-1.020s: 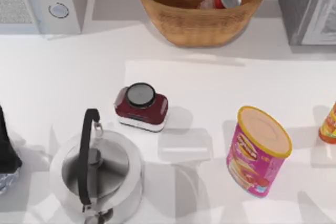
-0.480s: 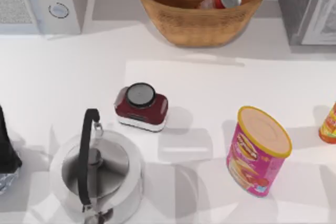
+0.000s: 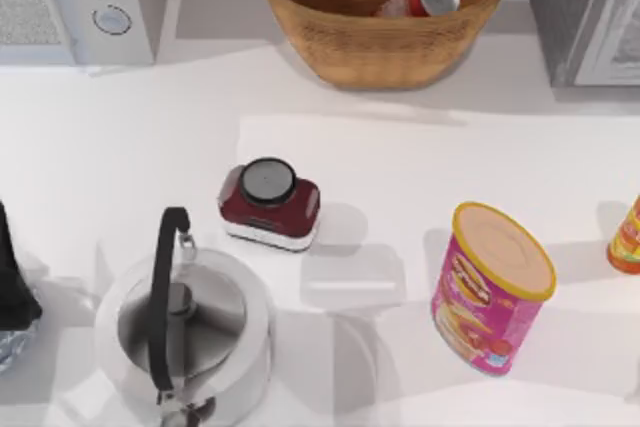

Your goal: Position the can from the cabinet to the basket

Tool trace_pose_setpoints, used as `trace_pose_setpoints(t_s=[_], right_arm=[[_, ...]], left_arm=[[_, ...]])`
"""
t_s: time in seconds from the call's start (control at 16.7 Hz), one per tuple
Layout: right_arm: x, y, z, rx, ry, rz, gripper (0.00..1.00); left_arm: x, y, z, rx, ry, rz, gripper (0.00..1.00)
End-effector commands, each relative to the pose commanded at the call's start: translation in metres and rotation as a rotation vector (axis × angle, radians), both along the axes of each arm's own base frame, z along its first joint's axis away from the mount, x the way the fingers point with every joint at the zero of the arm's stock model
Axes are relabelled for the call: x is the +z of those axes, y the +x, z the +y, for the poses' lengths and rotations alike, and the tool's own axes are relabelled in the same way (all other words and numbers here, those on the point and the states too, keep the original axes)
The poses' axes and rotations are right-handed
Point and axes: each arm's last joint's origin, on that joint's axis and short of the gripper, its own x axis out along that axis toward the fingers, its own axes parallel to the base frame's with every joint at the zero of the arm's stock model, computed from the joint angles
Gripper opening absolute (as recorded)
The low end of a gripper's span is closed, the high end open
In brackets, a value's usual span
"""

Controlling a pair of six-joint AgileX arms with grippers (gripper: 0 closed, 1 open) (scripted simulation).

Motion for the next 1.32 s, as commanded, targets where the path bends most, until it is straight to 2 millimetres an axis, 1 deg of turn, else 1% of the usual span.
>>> trace_pose_setpoints(t_s=[0.18,0.48,0.6,0.72,0.84,0.9,1.02,1.2,1.32], right_arm=[[-0.009,-0.007,-0.017,0.004,0.0,0.0,1.0],[-0.011,-0.007,-0.018,0.007,0.003,0.003,1.0],[-0.009,-0.006,-0.02,0.006,0.003,0.002,1.0],[0.0,-0.002,-0.029,0.004,0.001,0.001,1.0],[0.017,0.005,-0.044,0.002,-0.003,0.0,1.0],[0.029,0.009,-0.053,0.001,-0.004,-0.001,1.0],[0.059,0.017,-0.071,-0.001,-0.003,0.0,1.0],[0.117,0.025,-0.089,-0.005,0.005,0.005,1.0],[0.162,0.026,-0.093,-0.005,0.014,0.01,1.0]], left_arm=[[0.0,0.0,0.0,0.0,0.0,0.0,1.0],[0.0,0.0,0.0,0.0,0.0,0.0,1.0],[0.0,0.0,0.0,0.0,0.0,0.0,1.0],[0.0,0.0,0.0,0.0,0.0,0.0,1.0],[0.0,0.0,0.0,0.0,0.0,0.0,1.0],[0.0,0.0,0.0,0.0,0.0,0.0,1.0],[0.0,0.0,0.0,0.0,0.0,0.0,1.0],[0.0,0.0,0.0,0.0,0.0,0.0,1.0],[0.0,0.0,0.0,0.0,0.0,0.0,1.0]])
